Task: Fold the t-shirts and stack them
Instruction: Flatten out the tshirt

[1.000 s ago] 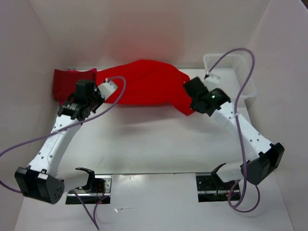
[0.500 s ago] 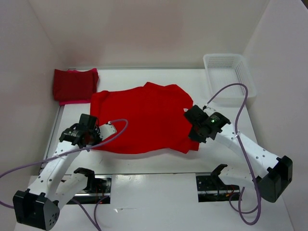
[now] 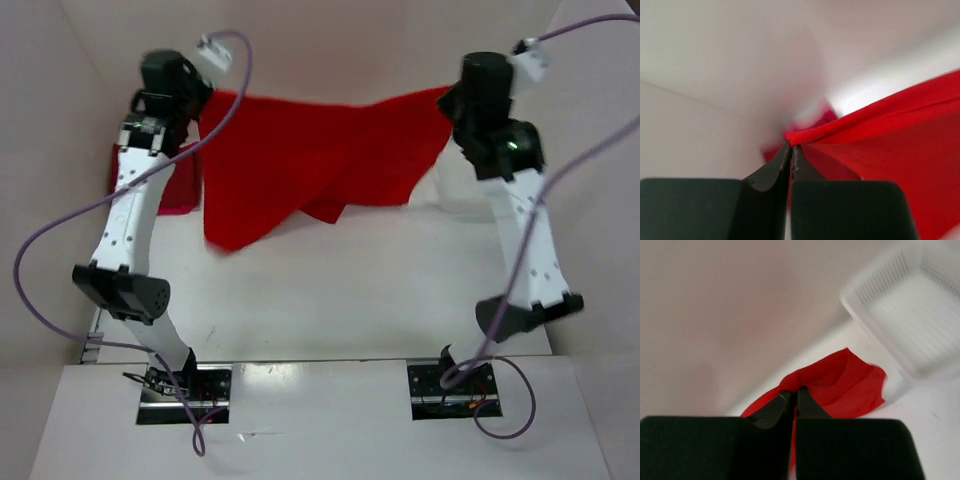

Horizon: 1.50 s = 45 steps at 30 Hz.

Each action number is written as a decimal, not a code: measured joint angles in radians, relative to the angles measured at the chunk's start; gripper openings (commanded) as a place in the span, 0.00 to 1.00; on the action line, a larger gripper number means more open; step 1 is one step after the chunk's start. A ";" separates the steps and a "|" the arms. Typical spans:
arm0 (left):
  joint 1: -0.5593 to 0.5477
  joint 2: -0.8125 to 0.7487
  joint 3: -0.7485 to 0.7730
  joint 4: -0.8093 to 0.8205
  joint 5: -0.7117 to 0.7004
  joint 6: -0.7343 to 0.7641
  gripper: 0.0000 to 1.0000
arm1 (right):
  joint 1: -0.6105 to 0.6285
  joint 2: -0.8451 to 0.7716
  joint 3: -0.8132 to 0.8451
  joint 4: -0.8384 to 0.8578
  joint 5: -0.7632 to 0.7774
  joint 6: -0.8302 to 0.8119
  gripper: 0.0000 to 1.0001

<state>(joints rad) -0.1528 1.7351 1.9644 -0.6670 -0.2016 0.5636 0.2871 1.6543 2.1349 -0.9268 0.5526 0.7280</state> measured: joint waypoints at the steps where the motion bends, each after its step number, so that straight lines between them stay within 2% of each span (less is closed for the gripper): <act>1: 0.002 0.006 0.126 0.053 0.000 -0.023 0.00 | 0.001 -0.039 0.051 0.031 0.031 -0.006 0.00; 4: -0.010 -0.072 0.311 0.131 0.022 -0.069 0.00 | 0.008 -0.212 0.080 0.082 0.092 -0.020 0.00; 7: -0.032 -0.232 0.277 0.175 0.065 -0.082 0.00 | 0.008 -0.393 -0.014 0.119 0.131 -0.024 0.00; 10: -0.033 -0.373 0.137 0.192 0.079 -0.076 0.00 | 0.008 -0.517 -0.139 0.123 0.134 -0.026 0.00; 13: -0.033 -0.442 -0.058 0.205 0.080 -0.050 0.00 | 0.008 -0.552 -0.270 0.100 0.101 -0.023 0.00; 19: -0.031 -0.495 -0.514 0.132 0.065 0.033 0.00 | 0.008 -0.566 -0.613 0.001 -0.061 0.015 0.00; 22: -0.031 -0.577 -0.730 0.048 0.064 0.066 0.00 | 0.008 -0.617 -0.790 -0.103 -0.161 0.051 0.00; 27: -0.032 -0.822 -0.945 -0.090 0.068 0.122 0.00 | 0.008 -0.801 -0.931 -0.259 -0.294 0.105 0.00; 30: -0.033 -0.909 -1.046 -0.135 0.058 0.148 0.00 | 0.008 -0.888 -0.996 -0.305 -0.366 0.120 0.00; 34: -0.033 -0.932 -1.139 -0.214 0.051 0.169 0.00 | 0.010 -0.905 -1.088 -0.351 -0.439 0.120 0.00; 38: -0.033 -0.940 -1.150 -0.276 0.059 0.171 0.00 | 0.010 -0.888 -1.099 -0.358 -0.474 0.112 0.00; 42: -0.033 -0.945 -1.151 -0.279 0.063 0.170 0.00 | 0.010 -0.848 -1.099 -0.360 -0.489 0.085 0.00; 45: -0.033 -0.885 -1.153 -0.220 0.049 0.166 0.00 | 0.010 -0.748 -1.088 -0.342 -0.491 0.043 0.00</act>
<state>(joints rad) -0.1860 0.8501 0.8116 -0.8875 -0.1528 0.7300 0.2970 0.9058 1.0470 -1.2690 0.0616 0.7715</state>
